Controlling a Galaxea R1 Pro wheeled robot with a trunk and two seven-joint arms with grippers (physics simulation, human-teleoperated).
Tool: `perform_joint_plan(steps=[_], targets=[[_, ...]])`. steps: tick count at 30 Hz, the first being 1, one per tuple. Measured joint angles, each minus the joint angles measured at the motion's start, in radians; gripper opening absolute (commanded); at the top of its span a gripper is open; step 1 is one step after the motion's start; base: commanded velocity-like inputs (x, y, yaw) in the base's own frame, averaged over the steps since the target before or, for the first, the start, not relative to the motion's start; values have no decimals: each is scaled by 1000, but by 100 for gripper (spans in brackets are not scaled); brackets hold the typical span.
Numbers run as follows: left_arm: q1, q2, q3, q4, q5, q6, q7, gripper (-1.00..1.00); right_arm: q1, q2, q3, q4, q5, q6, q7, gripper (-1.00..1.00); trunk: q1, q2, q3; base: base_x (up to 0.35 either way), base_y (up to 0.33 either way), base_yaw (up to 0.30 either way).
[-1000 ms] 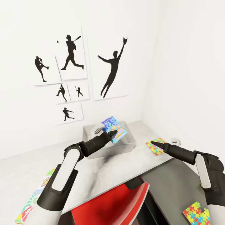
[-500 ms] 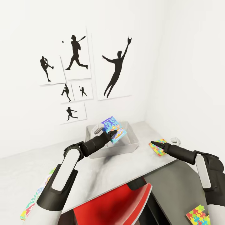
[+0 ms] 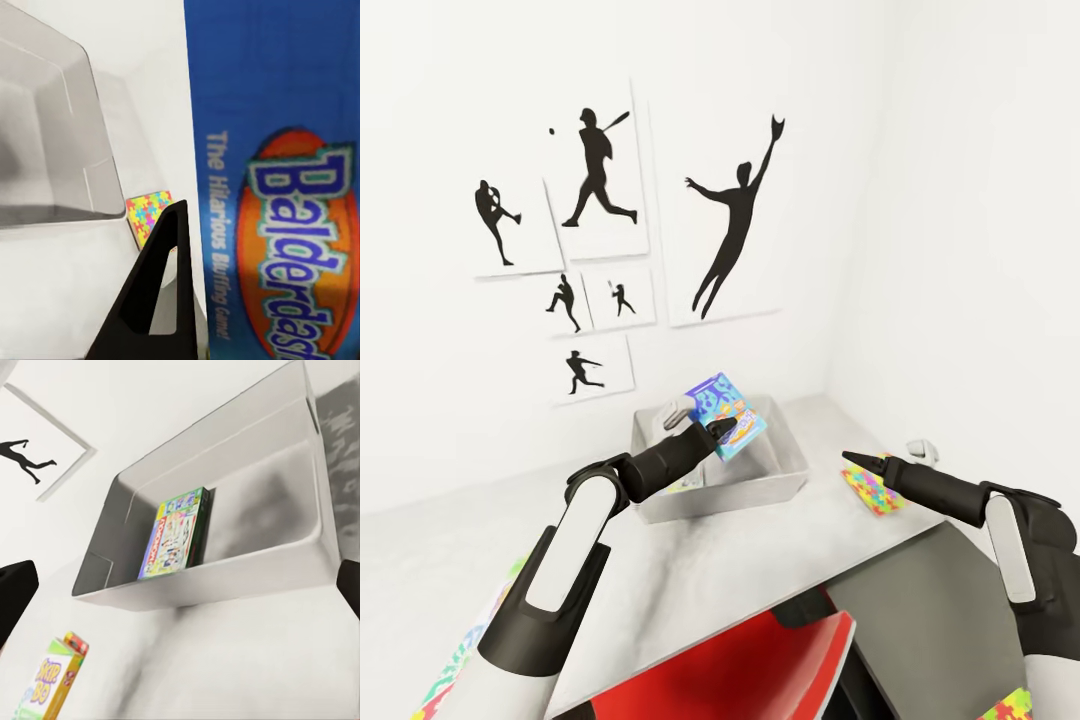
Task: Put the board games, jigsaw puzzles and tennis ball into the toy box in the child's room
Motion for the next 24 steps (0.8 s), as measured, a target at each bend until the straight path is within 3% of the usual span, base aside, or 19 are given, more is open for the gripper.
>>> perform_joint_plan(steps=[19, 24], targets=[[5, 1, 7, 10, -4, 2, 3, -100, 2, -5, 0, -14, 0, 6, 1, 100, 0, 0, 0, 18, 0, 0], [-37, 2, 27, 36, -4, 12, 5, -100, 1, -5, 0, -17, 0, 8, 0, 100, 0, 0, 0, 0, 0, 0]])
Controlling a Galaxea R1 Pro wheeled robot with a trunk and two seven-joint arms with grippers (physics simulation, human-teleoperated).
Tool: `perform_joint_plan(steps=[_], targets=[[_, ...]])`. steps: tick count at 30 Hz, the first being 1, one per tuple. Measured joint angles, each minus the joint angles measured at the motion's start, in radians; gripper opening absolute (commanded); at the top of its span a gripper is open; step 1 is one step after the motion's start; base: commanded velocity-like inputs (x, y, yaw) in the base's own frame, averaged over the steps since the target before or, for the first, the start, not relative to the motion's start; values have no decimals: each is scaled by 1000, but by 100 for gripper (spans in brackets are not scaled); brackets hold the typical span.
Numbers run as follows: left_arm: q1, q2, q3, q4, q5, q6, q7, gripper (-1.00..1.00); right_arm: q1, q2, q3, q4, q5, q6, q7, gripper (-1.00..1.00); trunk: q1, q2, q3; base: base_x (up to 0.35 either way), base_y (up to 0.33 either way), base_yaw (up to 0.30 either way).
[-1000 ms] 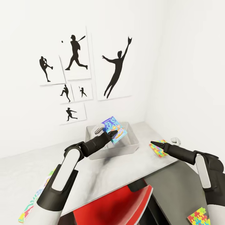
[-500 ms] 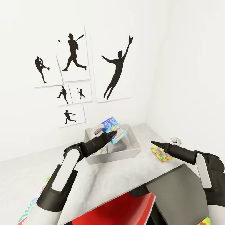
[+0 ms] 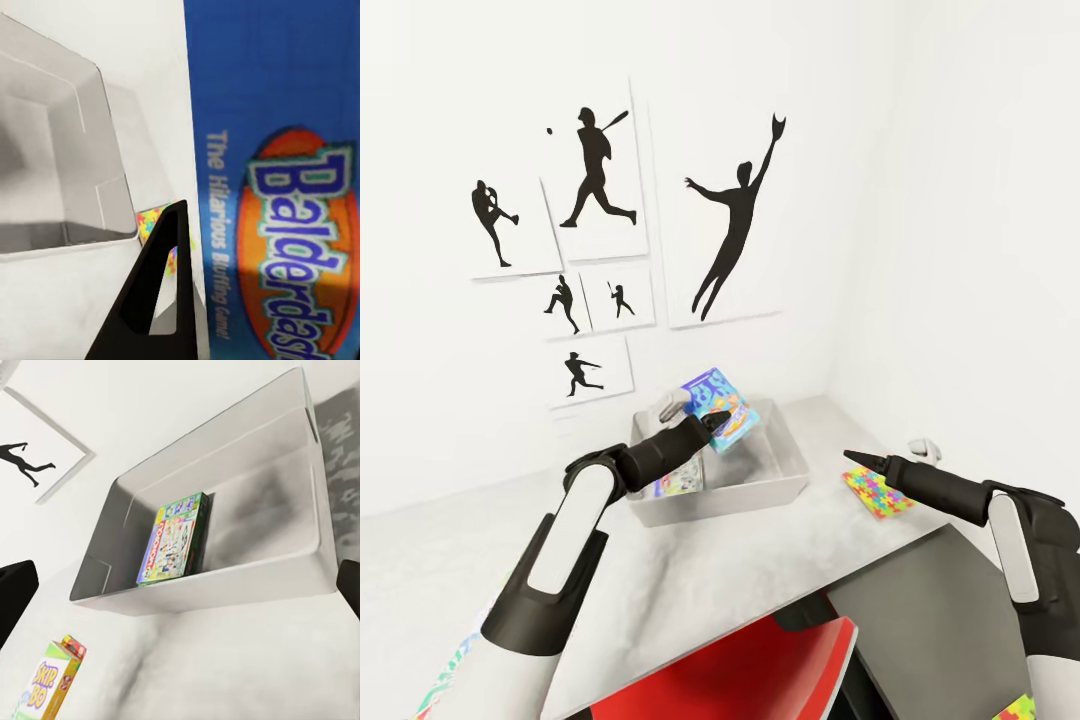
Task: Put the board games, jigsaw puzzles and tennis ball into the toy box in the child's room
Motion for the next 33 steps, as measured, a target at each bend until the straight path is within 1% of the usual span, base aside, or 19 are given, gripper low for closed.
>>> perform_joint_plan(steps=[2, 3, 4, 6, 7, 8, 10, 11, 12, 13, 14, 15, 16, 17, 18, 20, 26, 29, 33], targets=[[-37, 0, 17, 9, 2, 16, 1, -100, 0, 0, 0, -1, 0, 0, 0, 100, 0, 0, 0, 0, 0, 0], [-95, -1, 47, 46, -9, 65, 1, -100, -1, -1, 0, -1, 1, 1, 0, 100, 0, 0, 0, 0, 0, 0], [-120, -1, 58, 60, 3, 79, 0, -100, -1, -1, 0, -1, 1, 1, 0, 100, 0, 0, 0, 0, 0, 0], [-174, -1, 82, 101, -1, 107, 0, -100, -1, -2, 0, -4, 0, 7, 0, 100, 0, 0, 0, 0, 0, 0], [-230, 0, 107, 154, -11, 135, 0, -100, -2, -4, 0, -13, 0, 27, -1, 100, 0, 0, 0, 0, 0, 0], [-260, 1, 121, 183, 0, 149, -1, -100, -2, -5, -1, -19, 0, 31, -1, 100, 0, 0, 0, 0, 0, 0], [-317, 1, 149, 248, -2, 189, -1, -100, -1, -8, -1, -28, 0, 31, -1, 100, 0, 0, 0, 0, 0, 0], [-319, 1, 149, 249, 4, 189, -1, -100, -1, -8, -1, -28, 0, 31, -1, 100, 0, 0, 0, 0, 0, 0], [-347, 1, 161, 285, -2, 212, -1, -100, -1, -9, -1, -31, -1, 31, -1, 100, 0, 0, 0, 0, 0, 0], [-378, 1, 171, 325, -1, 234, -1, -100, -1, -10, -1, -34, -1, 31, -1, 100, 0, 0, 0, 0, 0, 0], [-482, 0, 195, 495, 2, 292, -4, -100, -4, -13, 0, -39, -2, 31, -2, 100, 0, 0, 0, 0, 0, 0], [-515, 0, 199, 556, -10, 306, -4, -100, -4, -13, 0, -39, 0, 31, -3, 100, 0, 0, 0, 0, 0, 0], [-557, -1, 203, 638, -2, 315, -5, -100, -5, -13, 0, -40, 0, 31, -3, 100, 0, 0, 0, 0, 0, 0], [-558, -1, 203, 641, 2, 315, -5, -100, -5, -13, 0, -40, 0, 31, -4, 100, 0, 0, 0, 0, 0, 0], [-592, -1, 205, 706, -1, 322, -8, -100, -5, -13, 0, -40, 0, 31, -4, 100, 0, 0, 0, 0, 0, 0], [-619, -1, 205, 760, -3, 325, -12, -100, -4, -14, -1, -42, 0, 31, -4, 100, 0, 0, 0, 0, 0, 0], [-662, 1, 211, 877, -3, 331, -18, -100, -2, -16, -6, -47, 0, 31, -5, 100, 0, 0, 0, 0, 0, 0], [-669, 1, 211, 902, -8, 331, -21, -100, -2, -18, -10, -48, 0, 31, -5, 100, 0, 0, 0, 0, 0, 0], [-672, 2, 209, 911, -12, 331, -23, -100, -3, -23, -13, -49, 0, 31, -4, 100, 0, 0, -1, 0, 0, 0]])
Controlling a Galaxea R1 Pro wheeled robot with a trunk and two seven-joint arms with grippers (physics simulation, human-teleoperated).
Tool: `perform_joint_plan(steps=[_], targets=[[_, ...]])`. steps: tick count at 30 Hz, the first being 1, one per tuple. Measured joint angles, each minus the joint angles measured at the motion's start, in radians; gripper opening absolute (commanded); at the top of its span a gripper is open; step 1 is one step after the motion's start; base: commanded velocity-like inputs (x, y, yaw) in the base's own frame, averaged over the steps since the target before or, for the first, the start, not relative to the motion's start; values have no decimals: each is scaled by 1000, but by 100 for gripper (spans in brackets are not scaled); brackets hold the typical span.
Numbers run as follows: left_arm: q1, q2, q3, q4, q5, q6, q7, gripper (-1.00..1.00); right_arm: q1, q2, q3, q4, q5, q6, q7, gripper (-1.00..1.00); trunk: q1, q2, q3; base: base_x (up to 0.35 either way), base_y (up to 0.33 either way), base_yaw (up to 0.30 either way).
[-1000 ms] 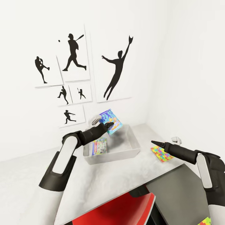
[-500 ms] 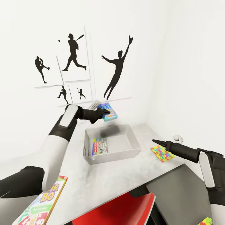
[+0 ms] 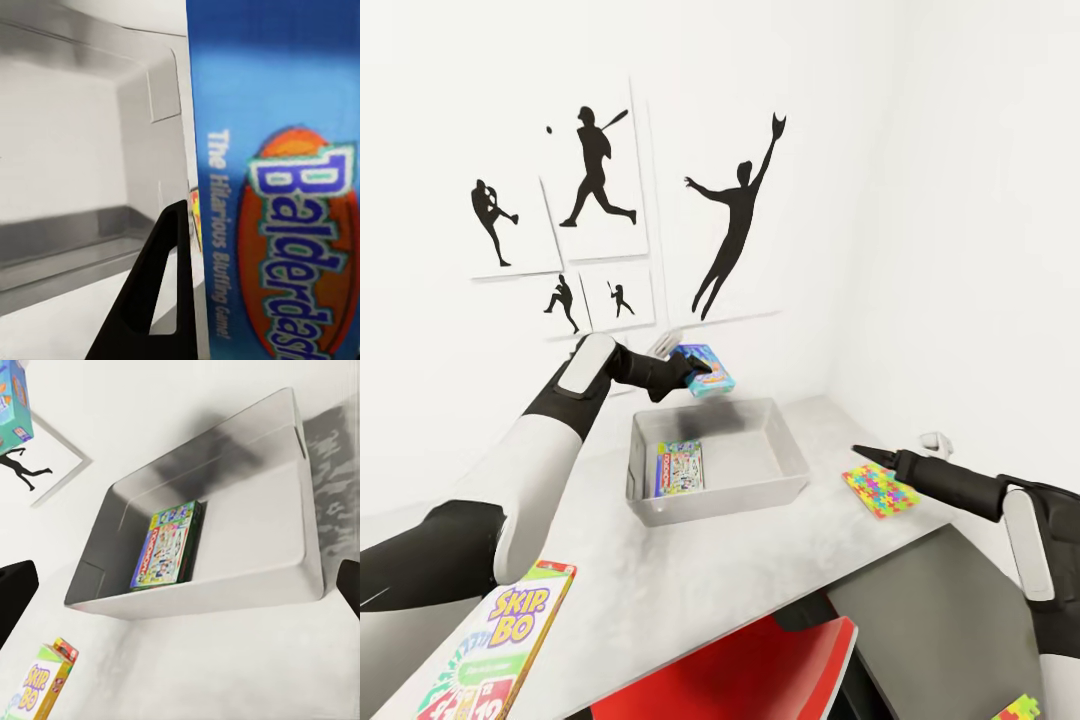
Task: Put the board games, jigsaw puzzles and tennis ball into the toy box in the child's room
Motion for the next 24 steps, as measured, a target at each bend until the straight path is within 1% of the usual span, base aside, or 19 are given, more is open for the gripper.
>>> perform_joint_plan(steps=[3, 4, 8, 12, 18, 20, 24], targets=[[-1, 0, -3, 5, 0, 0, 0, -100, 0, -16, -1, 0, -4, 0, 1, 100, 0, 0, -3, 0, 0, 0], [-1, 0, -5, 7, 0, 0, -1, -100, 0, -31, -2, 0, -6, 0, 2, 100, 0, 0, -4, 0, 0, 0], [2, 1, -4, 7, 0, 1, -1, -100, 1, -40, -3, 0, -9, 0, 2, 100, 0, 0, -6, 0, 0, 0], [7, 1, -3, 2, 1, 0, -1, -100, 1, -45, -4, 0, -11, 0, 3, 100, 0, 0, -7, 0, 0, -15], [16, 3, 0, -2, 1, 0, -1, -100, 2, -47, -4, 0, -12, 0, 3, 100, 0, 0, -6, 0, 0, -109], [30, 3, 2, -11, 0, -3, -2, -100, 2, -48, -4, 0, -13, 0, 4, 100, 0, 0, -6, 0, 0, -43], [39, 4, 4, -18, 0, -12, -2, -100, 2, -49, -4, 0, -13, 0, 4, 100, 0, 0, -5, -1, 1, -23]])
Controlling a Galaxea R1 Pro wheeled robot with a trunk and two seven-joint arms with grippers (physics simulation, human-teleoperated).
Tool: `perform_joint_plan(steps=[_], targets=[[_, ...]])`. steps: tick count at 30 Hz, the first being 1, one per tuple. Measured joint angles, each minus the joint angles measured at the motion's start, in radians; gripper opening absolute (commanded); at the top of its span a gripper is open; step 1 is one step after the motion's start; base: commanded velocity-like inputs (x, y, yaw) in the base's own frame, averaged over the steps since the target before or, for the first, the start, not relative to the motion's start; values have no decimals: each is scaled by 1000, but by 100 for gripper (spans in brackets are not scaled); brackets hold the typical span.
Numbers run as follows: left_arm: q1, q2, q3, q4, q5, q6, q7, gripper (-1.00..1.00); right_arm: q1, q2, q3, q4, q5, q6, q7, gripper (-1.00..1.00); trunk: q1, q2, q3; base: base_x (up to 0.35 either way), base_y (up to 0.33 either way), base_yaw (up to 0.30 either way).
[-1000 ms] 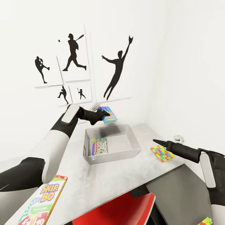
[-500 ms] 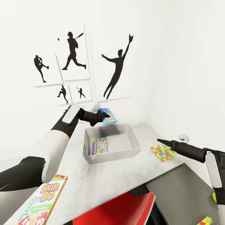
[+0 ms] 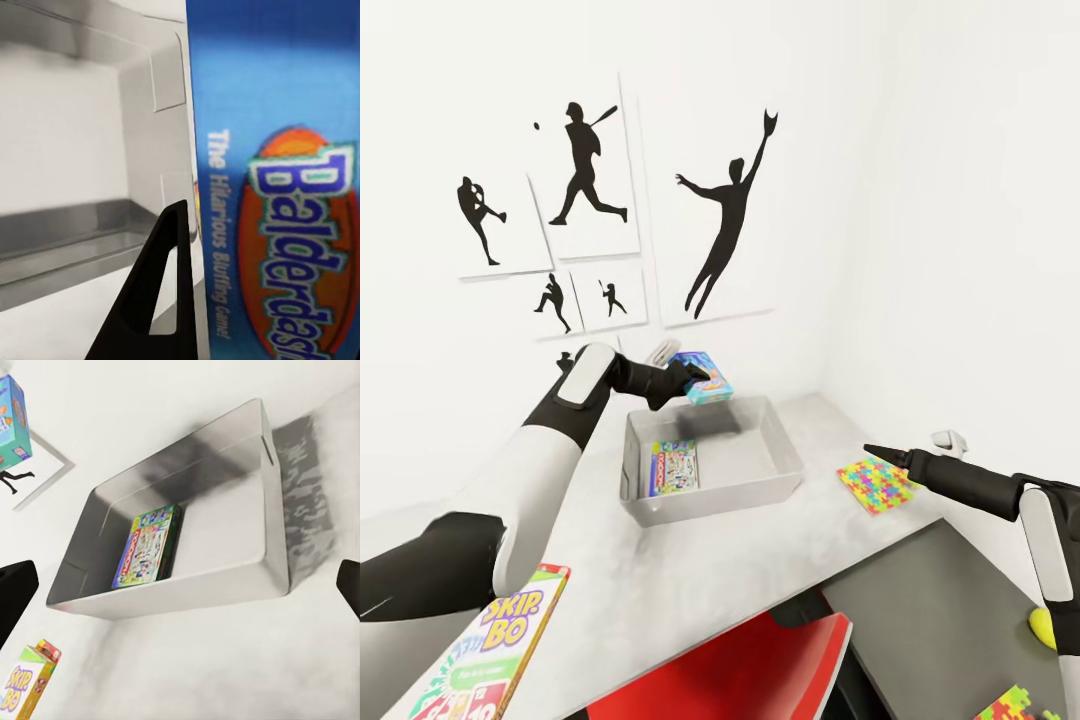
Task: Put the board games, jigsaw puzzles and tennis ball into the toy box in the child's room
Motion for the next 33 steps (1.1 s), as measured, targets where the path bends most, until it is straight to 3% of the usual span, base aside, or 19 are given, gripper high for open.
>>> perform_joint_plan(steps=[17, 33], targets=[[6, -1, -2, -6, 3, -7, 0, -100, 0, 0, 0, 0, 0, 0, 0, 100, 0, 0, 0, -25, 58, -104], [26, -2, -10, -5, 2, -6, -4, -100, 0, 1, 1, 0, 0, 0, 0, 100, 0, 0, 0, -1, 2, -20]])
